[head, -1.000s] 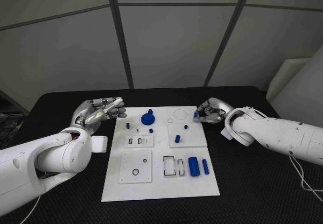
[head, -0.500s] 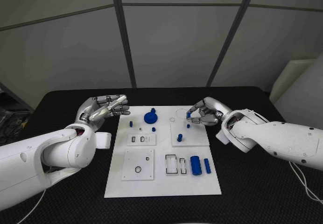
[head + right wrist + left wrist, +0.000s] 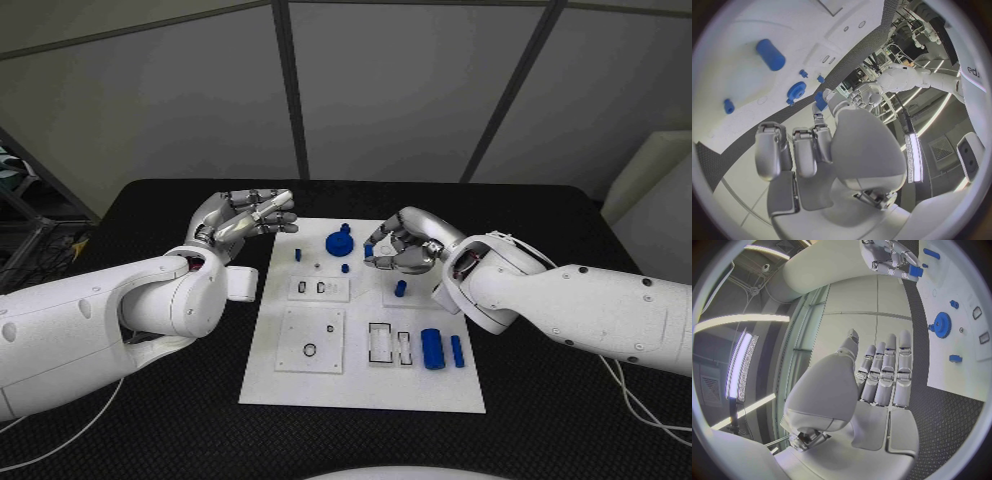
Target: Assemble the parts on the task board
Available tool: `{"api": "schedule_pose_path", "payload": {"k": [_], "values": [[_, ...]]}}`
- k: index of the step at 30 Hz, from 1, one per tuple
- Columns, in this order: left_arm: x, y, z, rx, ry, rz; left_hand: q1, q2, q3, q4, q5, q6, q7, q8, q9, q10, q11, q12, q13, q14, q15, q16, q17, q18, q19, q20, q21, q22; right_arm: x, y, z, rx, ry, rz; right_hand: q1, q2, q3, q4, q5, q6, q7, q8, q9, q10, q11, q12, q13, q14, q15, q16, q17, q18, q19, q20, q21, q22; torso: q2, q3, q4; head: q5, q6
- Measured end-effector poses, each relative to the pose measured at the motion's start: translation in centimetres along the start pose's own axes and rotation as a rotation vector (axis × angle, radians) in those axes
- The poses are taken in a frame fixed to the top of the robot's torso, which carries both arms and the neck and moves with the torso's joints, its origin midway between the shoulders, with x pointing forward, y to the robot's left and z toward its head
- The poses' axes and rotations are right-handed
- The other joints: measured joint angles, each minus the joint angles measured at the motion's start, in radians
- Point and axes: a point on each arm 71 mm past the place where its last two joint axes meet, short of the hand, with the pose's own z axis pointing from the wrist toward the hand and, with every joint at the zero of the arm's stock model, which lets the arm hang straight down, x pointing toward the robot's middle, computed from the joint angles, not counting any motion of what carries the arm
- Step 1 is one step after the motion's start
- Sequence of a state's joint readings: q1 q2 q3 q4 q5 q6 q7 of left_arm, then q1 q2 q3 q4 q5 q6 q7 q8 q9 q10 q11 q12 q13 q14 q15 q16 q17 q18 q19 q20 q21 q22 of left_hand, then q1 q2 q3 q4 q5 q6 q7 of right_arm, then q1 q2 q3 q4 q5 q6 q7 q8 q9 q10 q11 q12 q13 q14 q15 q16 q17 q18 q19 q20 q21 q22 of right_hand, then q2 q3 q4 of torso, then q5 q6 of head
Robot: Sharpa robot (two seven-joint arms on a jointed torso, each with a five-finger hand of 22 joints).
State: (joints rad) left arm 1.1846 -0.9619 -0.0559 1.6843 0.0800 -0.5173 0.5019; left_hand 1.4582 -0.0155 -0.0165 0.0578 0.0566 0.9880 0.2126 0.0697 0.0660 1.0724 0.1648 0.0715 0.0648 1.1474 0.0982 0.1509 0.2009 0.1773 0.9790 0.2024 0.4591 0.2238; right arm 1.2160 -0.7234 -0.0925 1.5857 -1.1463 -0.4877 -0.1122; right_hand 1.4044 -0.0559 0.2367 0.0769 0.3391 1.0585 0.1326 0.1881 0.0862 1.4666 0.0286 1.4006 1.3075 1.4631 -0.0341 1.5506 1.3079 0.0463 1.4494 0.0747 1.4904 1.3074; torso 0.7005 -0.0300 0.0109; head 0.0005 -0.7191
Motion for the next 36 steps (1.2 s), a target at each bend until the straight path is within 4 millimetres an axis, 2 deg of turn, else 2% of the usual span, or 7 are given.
{"api": "schedule_pose_path", "payload": {"k": [10, 15, 36], "values": [[0.2, 0.1, 0.2, 0.0, 0.003, -0.001, 0.0, 0.0, 0.0, 0.0, 0.0, 0.0, 0.0, 0.0, 0.0, 0.0, 0.0, 0.0, 0.0, 0.0, 0.0, 0.0, 0.0, 0.0, 0.0, 0.0, 0.0, 0.0, 2.4, 2.3, 2.5, -0.021, 0.04, -0.064, 0.001, 0.001, 0.002, -0.003, 0.013, -0.002, -0.002, -0.006, 0.0, 0.0, 0.0, 0.0, 0.0, 0.0, 0.0, 0.0, 0.0, 0.0, 0.0, 0.0, 0.0, 0.0, -0.002, -0.0007, 0.0025, 0.011, -0.003], [0.2, 0.1, 0.3, 0.0, 0.001, 0.001, 0.0, 0.0, 0.0, 0.0, 0.0, 0.0, 0.0, 0.0, 0.0, 0.0, 0.0, 0.0, 0.0, 0.0, 0.0, 0.0, 0.0, 0.0, 0.0, 0.0, 0.0, 0.0, 3.4, 2.9, 3.2, -0.023, 0.059, -0.094, 0.001, 0.001, 0.003, -0.003, 0.013, 0.0, 0.0, -0.006, 0.0, 0.0, 0.0, 0.0, 0.0, 0.0, 0.0, 0.0, 0.0, 0.0, 0.0, 0.0, 0.0, 0.0, -0.001, -0.0001, 0.0012, 0.024, -0.006], [0.4, 0.1, 0.4, -0.004, 0.003, 0.0, 0.0, 0.0, -0.003, -0.003, 0.0, 0.0, 0.0, 0.0, 0.0, 0.0, 0.0, 0.0, 0.0, 0.0, 0.0, 0.0, 0.001, 0.0, 0.0, 0.0, 0.0, 0.0, 5.9, 3.3, 3.8, -0.001, 0.133, -0.17, 0.001, 0.001, 0.005, 0.0, 0.023, 0.001, 0.001, -0.006, 0.0, 0.0, 0.0, 0.0, 0.0, 0.0, 0.0, 0.0, 0.0, 0.0, 0.0, 0.0, 0.0, 0.0, 0.0, 0.0011, -0.0006, 0.034, -0.014]]}}
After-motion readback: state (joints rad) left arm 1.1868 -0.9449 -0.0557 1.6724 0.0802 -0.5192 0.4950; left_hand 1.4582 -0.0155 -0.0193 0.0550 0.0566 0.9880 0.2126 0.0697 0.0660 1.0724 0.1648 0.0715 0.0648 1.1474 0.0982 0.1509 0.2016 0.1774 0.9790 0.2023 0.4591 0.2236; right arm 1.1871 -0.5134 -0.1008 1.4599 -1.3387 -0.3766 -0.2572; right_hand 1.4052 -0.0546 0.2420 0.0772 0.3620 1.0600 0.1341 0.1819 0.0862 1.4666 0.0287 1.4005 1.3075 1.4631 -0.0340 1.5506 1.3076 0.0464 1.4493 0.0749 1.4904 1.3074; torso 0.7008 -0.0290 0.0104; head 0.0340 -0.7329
